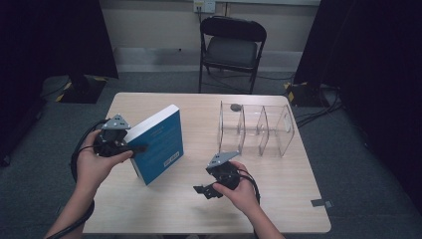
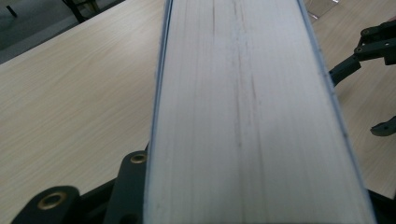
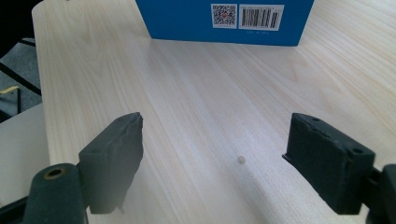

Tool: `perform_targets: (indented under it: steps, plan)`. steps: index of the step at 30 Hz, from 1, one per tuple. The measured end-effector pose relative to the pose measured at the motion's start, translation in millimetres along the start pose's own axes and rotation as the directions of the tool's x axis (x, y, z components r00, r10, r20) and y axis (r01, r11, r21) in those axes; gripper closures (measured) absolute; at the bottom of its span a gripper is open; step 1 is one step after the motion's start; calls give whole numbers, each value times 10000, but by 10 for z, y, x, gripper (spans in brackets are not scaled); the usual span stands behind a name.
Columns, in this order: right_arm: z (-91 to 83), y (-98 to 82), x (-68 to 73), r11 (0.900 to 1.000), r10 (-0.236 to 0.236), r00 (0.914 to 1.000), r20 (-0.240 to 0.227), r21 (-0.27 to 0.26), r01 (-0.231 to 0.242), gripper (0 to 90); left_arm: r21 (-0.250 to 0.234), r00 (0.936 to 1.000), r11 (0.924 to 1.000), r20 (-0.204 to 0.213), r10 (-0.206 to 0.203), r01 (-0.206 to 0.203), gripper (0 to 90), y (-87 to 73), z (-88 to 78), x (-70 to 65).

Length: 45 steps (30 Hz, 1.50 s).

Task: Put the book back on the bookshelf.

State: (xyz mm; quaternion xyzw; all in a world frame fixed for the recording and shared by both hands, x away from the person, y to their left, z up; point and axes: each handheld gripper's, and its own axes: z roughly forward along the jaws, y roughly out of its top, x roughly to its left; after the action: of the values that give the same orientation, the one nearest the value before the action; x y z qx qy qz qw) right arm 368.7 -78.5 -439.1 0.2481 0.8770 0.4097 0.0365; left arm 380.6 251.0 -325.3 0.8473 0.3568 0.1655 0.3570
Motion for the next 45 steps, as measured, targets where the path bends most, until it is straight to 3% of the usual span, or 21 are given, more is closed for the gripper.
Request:
perform_targets:
  steps: [5, 6, 14, 19, 23, 26, 29, 31, 36, 41, 45]
  plan:
    - [17, -8, 11, 10000, -56, 10000, -21, 79, 56, 180, -301, 10000, 9995, -41, 54, -56, 543, 34, -2, 1]
    - [21, -14, 15, 9999, -63, 10000, 0, 123, 63, 180, -112, 9997, 9997, -50, 225, -226, 543, 49, -10, 4]
    - [56, -70, 3, 9998, 10, 10000, -19, 193, -10, 181, 232, 9998, 9995, -9, 199, -199, 530, 120, 7, 21]
    - [63, -91, -9, 9998, 29, 10000, -33, 213, -28, 181, 226, 9998, 9995, -68, 206, -204, 515, 173, 28, 22]
    - [54, -88, -10, 9998, 51, 10000, -47, 177, -50, 181, 216, 9983, 9981, -85, 581, -579, 509, 209, 37, 22]
    - [48, -88, -12, 9998, 74, 10000, -62, 169, -73, 181, 200, 9992, 9990, 8, 408, -408, 506, 227, 60, 14]
    - [47, -95, -16, 9998, 107, 9999, -83, 180, -106, 181, 571, 9997, 9982, 173, 192, -201, 510, 248, 79, 20]
    - [42, -100, -16, 9998, 102, 9999, -82, 180, -100, 181, 671, 9991, 9970, 210, 368, -381, 530, 255, 78, 21]
    - [43, -110, -16, 9997, 91, 9999, -62, 229, -89, 182, 736, 9997, 9971, 140, 178, -187, 513, 267, 80, 29]
    - [52, -122, -14, 9998, 85, 9999, -137, 207, -82, 184, 735, 9990, 9966, 280, 362, -382, 500, 307, 103, 21]
    - [55, -139, -16, 9998, 107, 9999, -111, 191, -104, 184, 884, 9995, 9959, 267, 184, -207, 476, 323, 129, 19]
